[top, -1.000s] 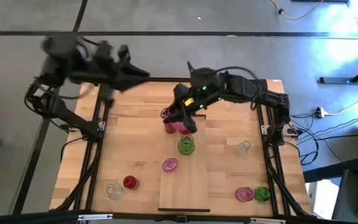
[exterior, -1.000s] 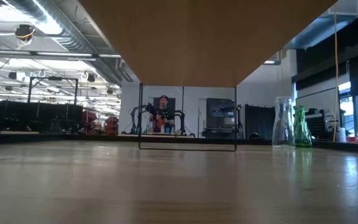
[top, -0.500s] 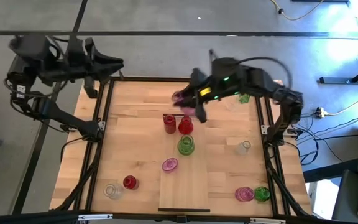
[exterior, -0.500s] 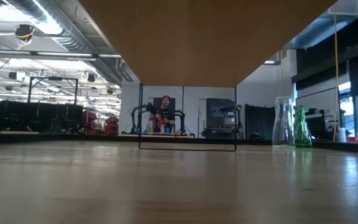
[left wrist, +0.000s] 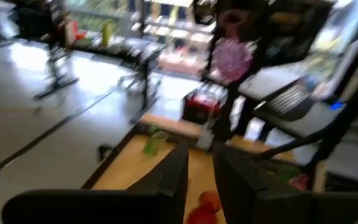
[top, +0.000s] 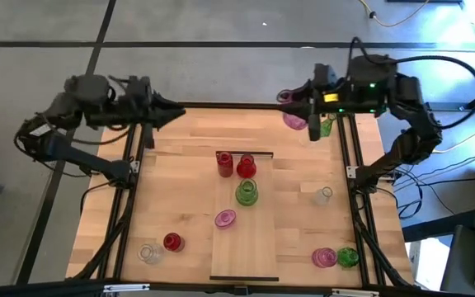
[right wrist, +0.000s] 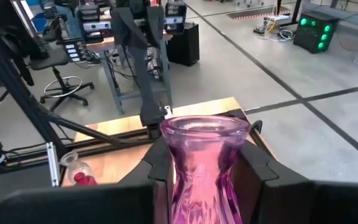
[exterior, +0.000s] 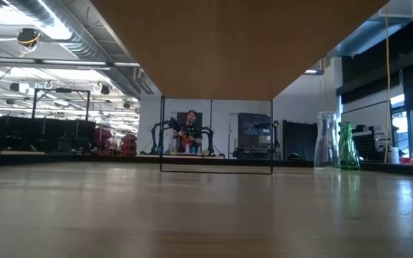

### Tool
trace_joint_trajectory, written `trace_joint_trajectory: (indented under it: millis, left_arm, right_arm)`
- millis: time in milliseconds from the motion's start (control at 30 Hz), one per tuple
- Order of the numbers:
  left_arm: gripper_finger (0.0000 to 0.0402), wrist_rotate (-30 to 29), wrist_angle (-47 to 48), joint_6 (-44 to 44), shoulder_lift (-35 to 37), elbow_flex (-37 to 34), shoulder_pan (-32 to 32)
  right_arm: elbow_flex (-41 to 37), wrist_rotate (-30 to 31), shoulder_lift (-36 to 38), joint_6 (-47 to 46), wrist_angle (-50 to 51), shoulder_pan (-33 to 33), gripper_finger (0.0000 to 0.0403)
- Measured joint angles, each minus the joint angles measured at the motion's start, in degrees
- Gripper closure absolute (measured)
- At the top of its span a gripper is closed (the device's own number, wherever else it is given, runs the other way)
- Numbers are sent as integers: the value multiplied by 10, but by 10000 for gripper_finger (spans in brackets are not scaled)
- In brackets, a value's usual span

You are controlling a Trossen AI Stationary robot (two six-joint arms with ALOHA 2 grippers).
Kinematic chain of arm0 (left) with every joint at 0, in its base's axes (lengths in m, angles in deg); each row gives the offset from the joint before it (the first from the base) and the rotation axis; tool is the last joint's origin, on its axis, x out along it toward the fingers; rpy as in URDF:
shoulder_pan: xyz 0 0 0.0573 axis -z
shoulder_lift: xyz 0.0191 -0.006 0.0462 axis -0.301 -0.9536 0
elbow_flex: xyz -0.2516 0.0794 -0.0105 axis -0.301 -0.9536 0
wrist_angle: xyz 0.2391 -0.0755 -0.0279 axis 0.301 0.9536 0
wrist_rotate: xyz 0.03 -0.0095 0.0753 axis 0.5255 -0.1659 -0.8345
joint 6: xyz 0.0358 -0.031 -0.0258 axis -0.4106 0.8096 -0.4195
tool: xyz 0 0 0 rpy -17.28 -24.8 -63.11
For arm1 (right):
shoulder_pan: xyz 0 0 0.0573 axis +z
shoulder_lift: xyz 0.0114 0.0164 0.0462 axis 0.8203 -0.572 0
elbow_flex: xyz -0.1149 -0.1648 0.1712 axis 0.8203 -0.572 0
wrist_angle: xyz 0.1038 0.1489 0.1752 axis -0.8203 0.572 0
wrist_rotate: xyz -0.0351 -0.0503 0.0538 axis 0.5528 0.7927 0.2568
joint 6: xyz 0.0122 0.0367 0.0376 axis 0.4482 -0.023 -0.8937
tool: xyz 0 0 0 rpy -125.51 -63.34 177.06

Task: Sort vases onto shelf
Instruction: Put the top pink vase on the shelf aligned with the other pink vase

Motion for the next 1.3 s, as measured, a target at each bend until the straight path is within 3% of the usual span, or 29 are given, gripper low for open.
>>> trace_joint_trajectory:
  millis: [100,267,400,533,700,833,1167,1300]
  left_arm:
    - [334,15,-98,7,55,-113,0]
    - [334,-14,-211,31,155,-276,0]
    - [334,-16,-298,65,238,-372,0]
    - [334,-11,-377,98,289,-441,0]
    - [334,-10,-419,102,311,-479,0]
    - [334,-13,-413,100,309,-493,0]
    - [334,-93,-380,71,308,-500,0]
    - [334,-95,-374,74,308,-500,0]
  right_arm:
    - [0,0,7,-3,12,0,319]
    - [-47,1,28,-16,16,0,319]
    - [-145,11,78,-38,-20,0,319]
    - [-287,15,156,-81,-147,0,319]
    - [-478,21,271,-145,-320,4,319]
    - [-605,40,323,-159,-462,66,319]
    - [-775,48,314,-156,-793,216,319]
    - [-843,48,312,-157,-921,257,319]
